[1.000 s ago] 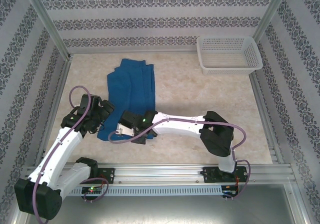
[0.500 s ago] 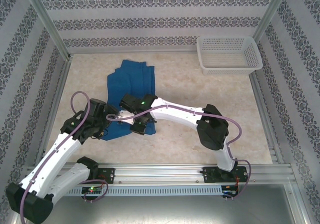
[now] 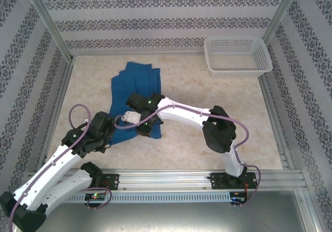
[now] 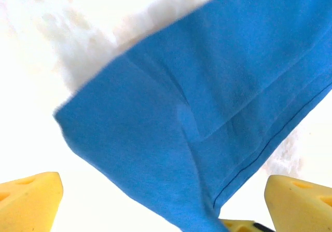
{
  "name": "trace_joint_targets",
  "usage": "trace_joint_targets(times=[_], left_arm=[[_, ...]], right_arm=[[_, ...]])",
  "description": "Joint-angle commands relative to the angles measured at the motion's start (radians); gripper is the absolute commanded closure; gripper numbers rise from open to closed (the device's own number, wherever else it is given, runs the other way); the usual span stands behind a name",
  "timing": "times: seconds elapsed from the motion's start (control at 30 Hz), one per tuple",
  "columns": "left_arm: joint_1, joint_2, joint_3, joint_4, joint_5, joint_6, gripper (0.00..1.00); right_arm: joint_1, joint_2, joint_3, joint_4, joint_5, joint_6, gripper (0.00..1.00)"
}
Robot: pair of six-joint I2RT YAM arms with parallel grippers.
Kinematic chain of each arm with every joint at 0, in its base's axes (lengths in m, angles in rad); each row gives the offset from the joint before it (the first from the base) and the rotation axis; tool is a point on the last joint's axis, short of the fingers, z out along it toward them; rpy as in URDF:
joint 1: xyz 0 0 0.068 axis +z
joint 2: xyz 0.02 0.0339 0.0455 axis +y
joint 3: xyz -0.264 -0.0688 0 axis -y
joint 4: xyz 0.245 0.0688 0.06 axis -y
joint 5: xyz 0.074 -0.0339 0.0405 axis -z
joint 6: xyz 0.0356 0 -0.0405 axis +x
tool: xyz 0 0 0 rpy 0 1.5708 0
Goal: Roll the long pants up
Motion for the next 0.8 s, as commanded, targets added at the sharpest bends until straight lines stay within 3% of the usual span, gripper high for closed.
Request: trace_joint_targets(times=[0.0,0.17,0.5,0.77], left_arm=[[-0.016,-0.021,0.032,-0.114,-0.153,-0.070,0.00],[-0.016,0.029,0.085,-0.131,-0.238,-0.080,0.00],[-0.016,0.233,0.146,0.040,-0.124,0.020,0.00],[-0.017,0.268,0.102,0.078,-0.110,-0.041,0.00]], right_arm=[[-0.042,-0.001,0.073,-0.013,-0.041,0.040,1.00],[-0.054,0.000,0.123,-0.043,-0.060,0.038,1.00],[-0.106,0.149,0.328,-0.167,-0.131,0.005,1.00],[-0.151,0.196,0.376,-0.163,-0.169,0.013,1.00]])
